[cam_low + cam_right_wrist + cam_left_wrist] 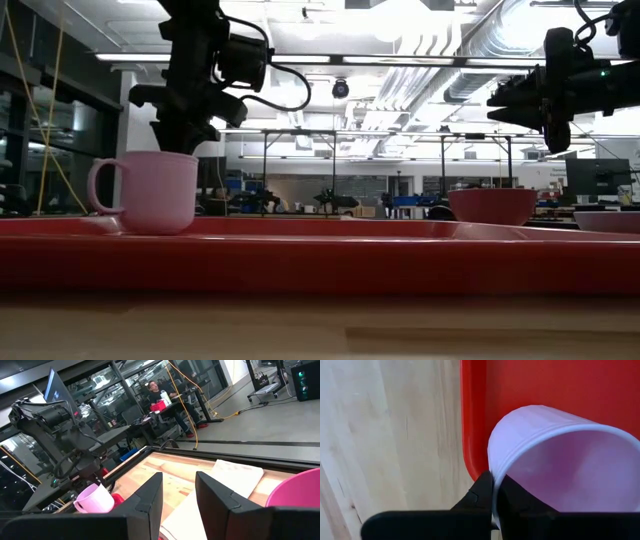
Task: Set up tray
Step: Put the purple mug on the top left of the red serving tray
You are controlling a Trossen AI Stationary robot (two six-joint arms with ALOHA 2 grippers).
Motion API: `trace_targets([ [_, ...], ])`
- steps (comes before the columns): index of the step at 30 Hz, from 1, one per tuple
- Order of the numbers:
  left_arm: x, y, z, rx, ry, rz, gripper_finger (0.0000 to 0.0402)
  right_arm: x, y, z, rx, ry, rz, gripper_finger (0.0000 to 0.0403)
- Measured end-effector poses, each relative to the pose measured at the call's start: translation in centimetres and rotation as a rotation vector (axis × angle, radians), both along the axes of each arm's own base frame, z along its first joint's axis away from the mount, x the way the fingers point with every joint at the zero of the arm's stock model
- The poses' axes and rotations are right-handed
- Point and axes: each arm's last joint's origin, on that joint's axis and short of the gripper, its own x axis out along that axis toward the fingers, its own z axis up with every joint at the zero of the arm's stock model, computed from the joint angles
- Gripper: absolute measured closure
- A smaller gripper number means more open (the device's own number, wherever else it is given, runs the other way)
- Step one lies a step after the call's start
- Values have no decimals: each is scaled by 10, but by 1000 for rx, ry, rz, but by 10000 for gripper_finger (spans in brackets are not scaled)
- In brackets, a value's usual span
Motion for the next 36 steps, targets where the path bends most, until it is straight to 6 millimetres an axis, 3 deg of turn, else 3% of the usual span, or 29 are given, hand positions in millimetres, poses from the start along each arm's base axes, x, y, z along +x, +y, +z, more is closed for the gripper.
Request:
trace_targets([
  [13, -2, -1, 0, -5, 17, 31, 322, 0, 0, 0, 2, -1, 0, 308],
  [31, -3, -1, 0, -9, 32, 31, 327, 0, 0, 0, 1, 0, 0, 308],
  [36, 0, 1, 11, 15, 22, 34, 327, 0, 0, 0, 1, 0, 0, 308],
])
